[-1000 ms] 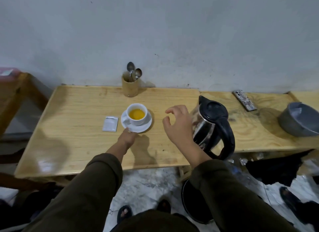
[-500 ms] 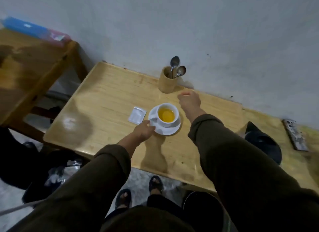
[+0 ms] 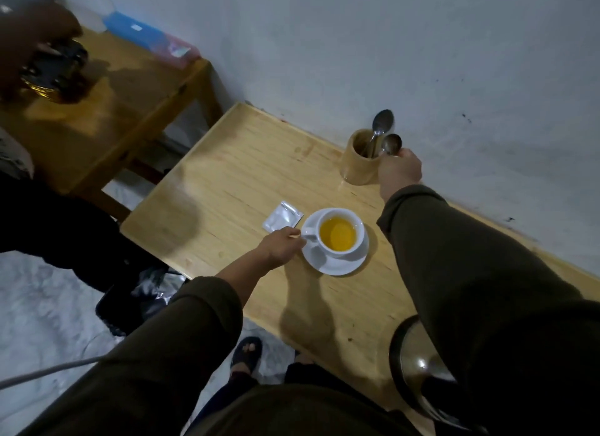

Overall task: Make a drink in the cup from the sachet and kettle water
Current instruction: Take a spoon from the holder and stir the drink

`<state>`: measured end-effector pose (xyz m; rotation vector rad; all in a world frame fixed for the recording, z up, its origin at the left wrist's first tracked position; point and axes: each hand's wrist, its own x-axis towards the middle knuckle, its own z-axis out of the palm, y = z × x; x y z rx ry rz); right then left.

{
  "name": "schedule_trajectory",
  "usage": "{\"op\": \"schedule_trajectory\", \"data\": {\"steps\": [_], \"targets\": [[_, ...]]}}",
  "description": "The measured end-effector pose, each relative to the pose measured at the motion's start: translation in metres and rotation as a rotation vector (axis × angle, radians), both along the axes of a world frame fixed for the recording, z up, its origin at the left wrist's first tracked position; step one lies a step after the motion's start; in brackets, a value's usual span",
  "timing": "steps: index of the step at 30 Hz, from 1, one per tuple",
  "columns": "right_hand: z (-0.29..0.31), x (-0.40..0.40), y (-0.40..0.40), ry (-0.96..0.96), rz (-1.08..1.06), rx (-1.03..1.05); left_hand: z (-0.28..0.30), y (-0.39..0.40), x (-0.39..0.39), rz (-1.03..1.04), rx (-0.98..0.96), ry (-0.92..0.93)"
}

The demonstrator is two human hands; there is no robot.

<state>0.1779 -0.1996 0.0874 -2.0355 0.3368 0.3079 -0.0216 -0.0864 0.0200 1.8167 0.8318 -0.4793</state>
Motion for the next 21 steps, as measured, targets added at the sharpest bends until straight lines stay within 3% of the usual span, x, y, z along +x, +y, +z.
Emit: {"op": "schedule_trajectory", "data": {"steps": [6,15,21], "targets": [[0.002,0.008,0.001,-0.077,0.005,0.013,0.004,0.003,0.003,0.036,-0.103,-0.021],[0.050,0.004,0.009,-0.369,-0.037,0.053,-0.004,0.010,0.003,0.044,-0.181,-0.028],[0.073,-0.039,0.006,-0.365,0.009,0.079,-0.030,0.024,0.010,-0.036,-0.222,-0.068]]}}
